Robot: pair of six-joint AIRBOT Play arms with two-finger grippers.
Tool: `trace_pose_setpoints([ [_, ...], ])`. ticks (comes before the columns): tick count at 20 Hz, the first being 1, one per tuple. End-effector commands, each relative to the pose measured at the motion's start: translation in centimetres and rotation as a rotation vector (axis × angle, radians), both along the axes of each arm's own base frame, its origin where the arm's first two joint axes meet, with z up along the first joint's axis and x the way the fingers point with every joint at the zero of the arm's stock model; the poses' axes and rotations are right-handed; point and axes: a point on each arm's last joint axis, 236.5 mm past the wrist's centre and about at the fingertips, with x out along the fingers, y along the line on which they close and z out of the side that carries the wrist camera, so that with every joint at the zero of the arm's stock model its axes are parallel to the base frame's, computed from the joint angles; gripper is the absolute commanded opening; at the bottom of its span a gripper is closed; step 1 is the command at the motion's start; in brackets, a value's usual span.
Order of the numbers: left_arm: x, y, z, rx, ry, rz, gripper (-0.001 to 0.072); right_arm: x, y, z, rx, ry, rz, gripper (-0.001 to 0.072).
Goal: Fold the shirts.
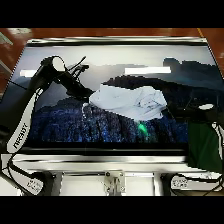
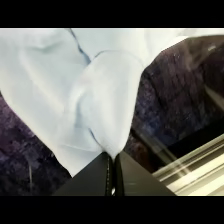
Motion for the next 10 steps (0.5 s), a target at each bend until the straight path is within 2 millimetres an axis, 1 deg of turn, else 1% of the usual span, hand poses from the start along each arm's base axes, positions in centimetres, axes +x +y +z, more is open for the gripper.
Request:
trace_pose_setpoints([
  [1,-4.5,2.1,0.1,0.083,0.169,-0.098,0.0038,6.2,-1.6,6.6,-0.03,-0.219,-0.022,0.0061],
  [2,-6.5,2.5,0.4,0.106,0.247,-0.136,0.0038,8.1,-2.4,8.9,-0.052,-0.285,-0.043,0.0061],
  [3,-7.4,2.0,0.6,0.109,0.27,-0.137,0.0038,9.8,-3.3,11.5,-0.067,-0.349,-0.073,0.0062],
  [4,-8.4,0.6,1.0,0.074,0.287,-0.155,0.0038,11.3,-4.1,14.0,-0.076,-0.408,-0.103,0.0061],
  [6,-10.6,-3.5,2.1,-0.028,0.322,-0.227,0.0038,13.1,-5.1,18.0,-0.105,-0.5,-0.126,0.0061],
  [8,-13.5,-7.5,3.6,-0.123,0.358,-0.315,0.0038,14.2,-5.9,20.9,-0.134,-0.567,-0.141,0.0061],
  [9,-15.2,-9.5,4.4,-0.172,0.38,-0.363,0.0038,14.6,-6.2,21.9,-0.143,-0.59,-0.151,0.0061],
  [10,-16.7,-11.0,5.0,-0.205,0.397,-0.403,0.0038,14.9,-6.5,22.7,-0.155,-0.609,-0.16,0.0061],
])
